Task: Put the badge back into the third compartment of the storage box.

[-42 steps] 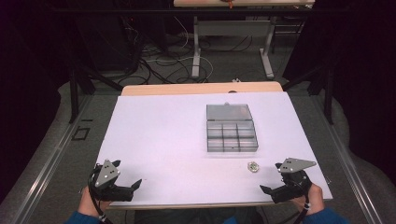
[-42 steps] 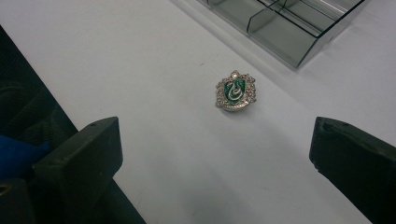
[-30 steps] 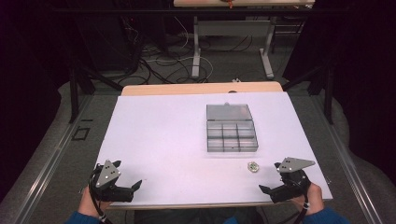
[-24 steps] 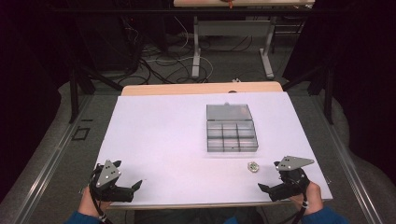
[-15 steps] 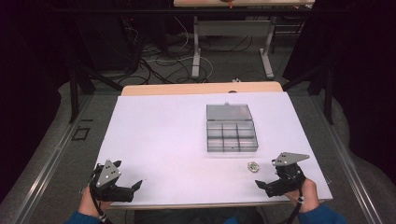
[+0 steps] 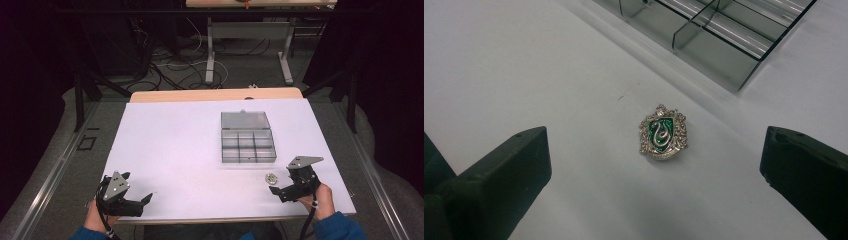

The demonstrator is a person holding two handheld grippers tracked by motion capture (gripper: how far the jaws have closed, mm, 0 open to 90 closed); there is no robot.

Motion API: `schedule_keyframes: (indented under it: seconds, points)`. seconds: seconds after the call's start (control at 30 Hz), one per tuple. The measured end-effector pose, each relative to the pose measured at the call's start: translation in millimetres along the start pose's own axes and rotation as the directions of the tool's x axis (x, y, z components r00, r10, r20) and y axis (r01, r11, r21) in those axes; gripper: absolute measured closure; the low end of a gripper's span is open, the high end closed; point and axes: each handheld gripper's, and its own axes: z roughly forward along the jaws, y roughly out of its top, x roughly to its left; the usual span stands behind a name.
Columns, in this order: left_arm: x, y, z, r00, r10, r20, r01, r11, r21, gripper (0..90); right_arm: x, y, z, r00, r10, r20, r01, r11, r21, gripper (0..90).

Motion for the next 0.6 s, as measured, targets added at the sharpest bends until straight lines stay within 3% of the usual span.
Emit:
schedule_keyframes:
  seconds: [0.6]
  points:
    - [-0.5,-0.1,0.4,1.0,0.003,-0.002,-0.003,1.0,-0.002,0.3,-12.0,9.3,24.8,0.9987,0.051,0.002,-0.051,0.9981,0.036,0.1]
